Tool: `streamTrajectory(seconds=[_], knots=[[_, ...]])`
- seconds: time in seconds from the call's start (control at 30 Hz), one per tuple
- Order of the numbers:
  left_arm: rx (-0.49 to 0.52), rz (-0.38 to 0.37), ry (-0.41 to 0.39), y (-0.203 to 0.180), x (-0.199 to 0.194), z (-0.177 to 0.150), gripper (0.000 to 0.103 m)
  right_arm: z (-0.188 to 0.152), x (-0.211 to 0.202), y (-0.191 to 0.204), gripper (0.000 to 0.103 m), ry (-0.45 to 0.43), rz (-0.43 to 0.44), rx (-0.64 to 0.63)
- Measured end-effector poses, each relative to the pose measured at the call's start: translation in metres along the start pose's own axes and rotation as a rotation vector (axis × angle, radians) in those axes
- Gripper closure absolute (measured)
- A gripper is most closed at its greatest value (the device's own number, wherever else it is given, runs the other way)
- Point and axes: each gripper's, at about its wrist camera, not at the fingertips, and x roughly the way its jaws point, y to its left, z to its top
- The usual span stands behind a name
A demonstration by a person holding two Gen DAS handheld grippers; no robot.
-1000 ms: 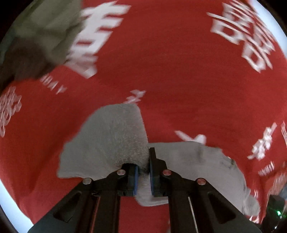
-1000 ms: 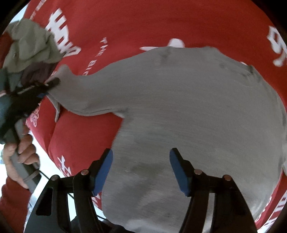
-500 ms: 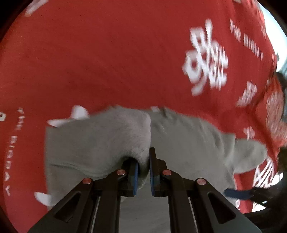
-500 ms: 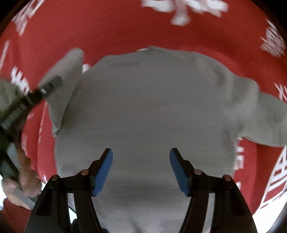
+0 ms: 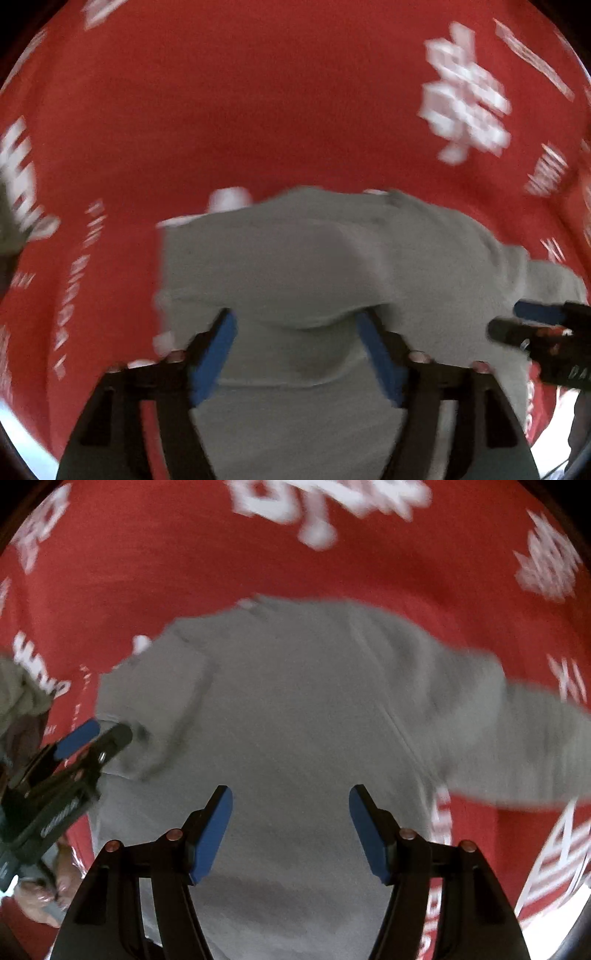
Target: Fold small clothes
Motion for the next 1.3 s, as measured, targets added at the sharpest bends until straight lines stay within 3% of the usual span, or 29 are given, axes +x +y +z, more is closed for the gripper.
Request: streamTrajectory(seconds=[0.13, 0.23, 0.33, 0.53, 0.57, 0.6, 0.7, 0.77, 0.87, 0.97, 1.1, 1.13, 1.17, 1.23, 1.27, 1.3], knots=[[-0.14, 0.102, 0.075, 0.076, 0.014, -0.009, 0.015, 0.039, 0.018, 0.079, 0.033, -0.049, 0.066, -0.24], [-0.167, 0.122, 0.112, 0.1, 0.024, -0.022, 0.015, 0.055, 0.053, 0.142, 0.033, -0.027, 0.076, -0.424], [-0.113, 0.131, 0.119, 0.101, 0.026, -0.037, 0.015, 0.055, 0.091, 0.191, 0.033, -0.004, 0.011, -0.593], [-0.057, 0.119, 0.157, 0.09, 0.037, -0.057, 0.015, 0.046, 0.131, 0.226, 0.036, -0.022, -0.142, -0.734], [-0.057, 0.128, 0.162, 0.089, 0.04, -0.056, 0.015, 0.047, 0.128, 0.225, 0.067, -0.033, -0.129, -0.726], [-0.071, 0.132, 0.166, 0.09, 0.043, -0.054, 0.015, 0.048, 0.124, 0.223, 0.09, -0.036, -0.129, -0.713], [-0.121, 0.135, 0.168, 0.095, 0.045, -0.048, 0.015, 0.064, 0.095, 0.2, 0.094, -0.107, -0.093, -0.56], [-0.142, 0.137, 0.173, 0.096, 0.046, -0.046, 0.015, 0.075, 0.068, 0.163, 0.094, -0.152, -0.02, -0.388], [-0.129, 0.158, 0.174, 0.092, 0.046, -0.046, 0.015, 0.077, 0.035, 0.09, 0.094, -0.2, 0.021, -0.134], [-0.135, 0.169, 0.181, 0.091, 0.047, -0.047, 0.015, 0.065, 0.018, 0.014, 0.094, -0.191, 0.066, 0.095], [-0.152, 0.174, 0.193, 0.092, 0.051, -0.048, 0.015, 0.036, 0.031, -0.079, 0.087, -0.116, 0.147, 0.361], [-0.149, 0.177, 0.194, 0.092, 0.051, -0.047, 0.015, 0.027, 0.036, -0.094, 0.081, -0.068, 0.138, 0.415], [-0.144, 0.18, 0.193, 0.091, 0.051, -0.047, 0.015, 0.022, 0.038, -0.103, 0.066, -0.036, 0.108, 0.449], [-0.139, 0.184, 0.195, 0.091, 0.051, -0.046, 0.015, 0.005, 0.027, -0.118, 0.062, -0.034, 0.054, 0.506], [-0.14, 0.184, 0.196, 0.091, 0.051, -0.046, 0.015, 0.0, 0.016, -0.119, 0.056, -0.031, -0.048, 0.518], [-0.143, 0.183, 0.197, 0.091, 0.052, -0.045, 0.015, -0.002, 0.008, -0.117, 0.056, -0.037, -0.085, 0.514]])
